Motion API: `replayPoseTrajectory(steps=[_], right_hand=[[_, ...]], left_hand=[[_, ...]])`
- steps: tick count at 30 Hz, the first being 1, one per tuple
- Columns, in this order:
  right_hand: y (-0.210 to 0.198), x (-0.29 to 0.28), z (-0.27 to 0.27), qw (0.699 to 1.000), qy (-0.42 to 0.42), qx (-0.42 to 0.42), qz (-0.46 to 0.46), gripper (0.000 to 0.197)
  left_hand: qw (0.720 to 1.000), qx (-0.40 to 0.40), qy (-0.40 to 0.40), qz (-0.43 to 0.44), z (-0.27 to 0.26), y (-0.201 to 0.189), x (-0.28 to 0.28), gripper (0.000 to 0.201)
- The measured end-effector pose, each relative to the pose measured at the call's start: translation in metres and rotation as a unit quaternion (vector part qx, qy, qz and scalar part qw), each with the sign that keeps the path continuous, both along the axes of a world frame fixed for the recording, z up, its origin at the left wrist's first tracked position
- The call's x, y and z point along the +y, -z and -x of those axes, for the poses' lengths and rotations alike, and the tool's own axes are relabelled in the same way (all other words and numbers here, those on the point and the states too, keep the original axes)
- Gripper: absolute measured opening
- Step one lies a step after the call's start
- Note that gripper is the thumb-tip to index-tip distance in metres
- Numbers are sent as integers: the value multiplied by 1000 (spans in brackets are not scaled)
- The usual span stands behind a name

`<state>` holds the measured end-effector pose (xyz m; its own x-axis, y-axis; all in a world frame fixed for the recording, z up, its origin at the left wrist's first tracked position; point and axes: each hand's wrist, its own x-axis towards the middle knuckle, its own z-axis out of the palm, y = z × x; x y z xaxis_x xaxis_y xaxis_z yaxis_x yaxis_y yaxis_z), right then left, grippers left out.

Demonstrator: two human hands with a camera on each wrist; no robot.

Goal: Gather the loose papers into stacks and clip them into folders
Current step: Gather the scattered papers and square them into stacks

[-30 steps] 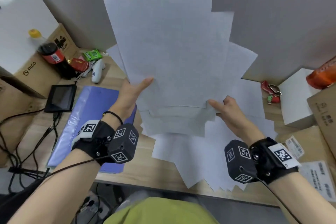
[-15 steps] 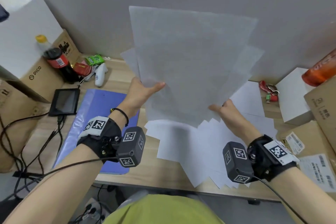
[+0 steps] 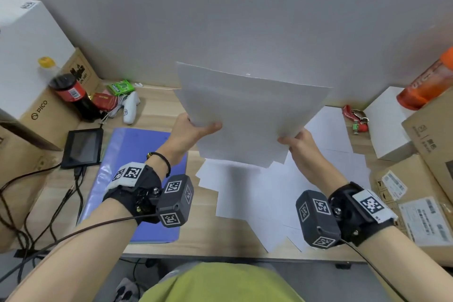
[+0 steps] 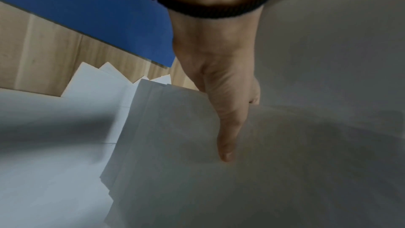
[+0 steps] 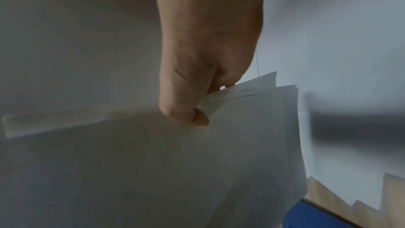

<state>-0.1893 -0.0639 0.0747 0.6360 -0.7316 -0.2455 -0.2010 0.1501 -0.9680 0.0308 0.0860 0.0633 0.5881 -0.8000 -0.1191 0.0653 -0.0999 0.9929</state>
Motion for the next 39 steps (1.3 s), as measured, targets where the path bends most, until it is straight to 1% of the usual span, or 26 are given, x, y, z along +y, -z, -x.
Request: replayPoseTrajectory(steps=[2,4,8,12,15,17,19,22,23,26,29,32,34,37,38,39], right_hand=[[7,0,3,1000,-9,27,5,46],[21,3,6,998,-19,59,5,44],[34,6,2,996,11,79,-27,46],[25,3,-6,995,17,92,-30,46],[12,-1,-15,997,45,51,-25,45],[7,-8,-20,997,77,27,-19,46],[8,-12,-20,996,79,31,-16,45],[24,-6,-13,994,34,105,-22,42],[30,-3,-11,992,31,115,-33,42],[39,4,-13,991,58,104,-54,37],[33,6,-20,991,91,74,-60,34],[30,2,-18,991,111,34,-70,37],[34,0,-12,990,108,18,-87,41],[47,8,-10,988,69,53,-126,33],[51,11,-10,987,59,71,-132,32],[53,12,-12,986,51,85,-135,38]], left_hand=[[1000,8,7,1,0,1,2,31],[1000,7,16,-10,3,6,3,32],[999,13,23,-23,9,12,-2,35],[999,29,10,-42,6,10,-8,26],[999,33,4,-29,5,-1,-13,21],[999,39,-2,-3,2,-7,-17,25],[999,39,1,0,-1,-6,-16,31],[997,32,44,-53,-2,14,-7,43],[996,31,51,-72,0,22,-4,45],[994,33,24,-102,8,37,-5,40],[992,51,-4,-112,15,36,-11,35],[993,60,-19,-95,12,34,-14,34],[993,71,-32,-91,12,36,-15,33],[988,87,-39,-120,18,46,-16,35],[986,84,-43,-134,20,50,-16,35],[985,84,-52,-144,21,53,-17,35]])
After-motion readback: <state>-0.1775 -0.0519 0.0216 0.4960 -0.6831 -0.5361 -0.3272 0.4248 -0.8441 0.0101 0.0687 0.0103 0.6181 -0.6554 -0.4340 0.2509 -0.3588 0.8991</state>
